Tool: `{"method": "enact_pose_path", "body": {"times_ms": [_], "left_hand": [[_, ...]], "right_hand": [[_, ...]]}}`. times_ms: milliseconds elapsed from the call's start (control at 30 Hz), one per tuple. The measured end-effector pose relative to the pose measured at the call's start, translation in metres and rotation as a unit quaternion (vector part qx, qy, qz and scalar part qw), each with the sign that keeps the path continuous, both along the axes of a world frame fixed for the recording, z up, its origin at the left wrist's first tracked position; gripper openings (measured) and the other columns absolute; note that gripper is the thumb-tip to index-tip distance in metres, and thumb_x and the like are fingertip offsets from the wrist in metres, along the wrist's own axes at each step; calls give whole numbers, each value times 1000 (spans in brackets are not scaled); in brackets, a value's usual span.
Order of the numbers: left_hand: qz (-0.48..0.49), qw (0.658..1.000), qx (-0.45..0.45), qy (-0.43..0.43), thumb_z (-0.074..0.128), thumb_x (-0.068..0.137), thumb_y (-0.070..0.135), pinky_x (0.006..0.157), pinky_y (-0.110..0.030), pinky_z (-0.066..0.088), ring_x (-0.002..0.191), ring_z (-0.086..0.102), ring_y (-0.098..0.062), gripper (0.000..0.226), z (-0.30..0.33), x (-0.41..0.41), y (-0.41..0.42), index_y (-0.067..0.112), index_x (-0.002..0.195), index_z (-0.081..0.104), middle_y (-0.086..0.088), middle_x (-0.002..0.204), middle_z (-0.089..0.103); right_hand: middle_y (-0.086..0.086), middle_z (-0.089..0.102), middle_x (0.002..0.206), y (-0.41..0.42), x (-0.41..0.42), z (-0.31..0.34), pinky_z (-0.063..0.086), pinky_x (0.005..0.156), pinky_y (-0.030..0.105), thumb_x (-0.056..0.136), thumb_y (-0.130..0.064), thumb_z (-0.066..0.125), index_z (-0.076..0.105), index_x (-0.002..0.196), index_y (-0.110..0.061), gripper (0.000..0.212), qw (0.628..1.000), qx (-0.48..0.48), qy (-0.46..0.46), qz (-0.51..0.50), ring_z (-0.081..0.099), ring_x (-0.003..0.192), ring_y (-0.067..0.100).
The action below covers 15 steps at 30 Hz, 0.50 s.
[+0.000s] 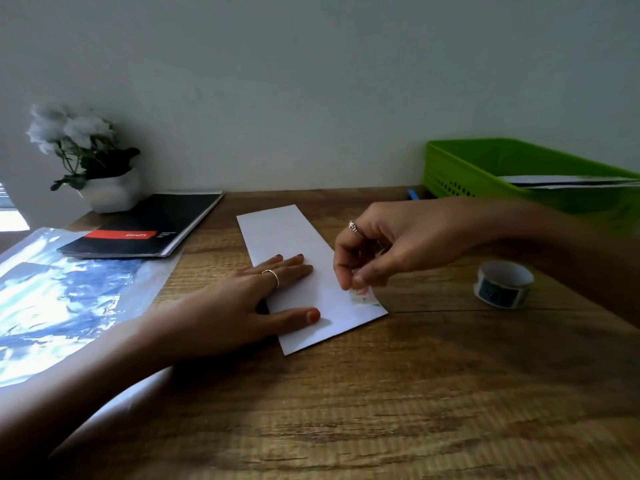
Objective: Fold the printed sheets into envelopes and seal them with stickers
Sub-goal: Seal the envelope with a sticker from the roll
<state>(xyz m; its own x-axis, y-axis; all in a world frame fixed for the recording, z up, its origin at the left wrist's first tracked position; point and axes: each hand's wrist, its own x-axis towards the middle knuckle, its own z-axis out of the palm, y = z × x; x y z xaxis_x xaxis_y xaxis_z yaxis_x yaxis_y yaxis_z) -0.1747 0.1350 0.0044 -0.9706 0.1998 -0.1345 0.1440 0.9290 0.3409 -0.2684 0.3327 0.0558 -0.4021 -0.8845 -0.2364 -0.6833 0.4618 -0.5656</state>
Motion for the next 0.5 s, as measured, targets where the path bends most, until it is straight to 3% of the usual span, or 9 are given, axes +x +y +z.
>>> {"method": "enact_pose_path", "body": {"times_ms": [100,167,267,500], "left_hand": [[-10,1000,-2,2,31,65,78,107,-17,1,125,-5,18,80,-2,-2,-3,55,138,11,50,122,-10],[-15,1000,-1,6,29,63,81,108,-16,1,126,-5,19,83,-4,-2,-5,55,139,11,52,120,-10],[-11,1000,1,9,30,64,78,110,-17,1,128,-5,18,82,-4,-2,-4,54,140,12,45,133,-5],[-23,1000,1,10,24,57,89,108,-16,1,123,-7,23,87,-7,-3,-9,59,137,11,57,115,-11]], "right_hand": [[-5,67,92,-2,-3,-10,54,79,30,87,-12,63,66,89,-27,15,1000,2,9,1,64,89,12],[-2,67,97,-2,-5,-14,53,82,28,85,-16,66,66,87,-31,15,1000,-7,16,-6,62,94,13],[1,66,99,-1,-7,-16,52,82,28,84,-16,68,65,86,-32,17,1000,-22,14,-5,62,96,15],[-10,66,95,-2,-9,-19,52,82,23,83,-17,69,64,84,-36,20,1000,-17,5,10,60,93,6]]}}
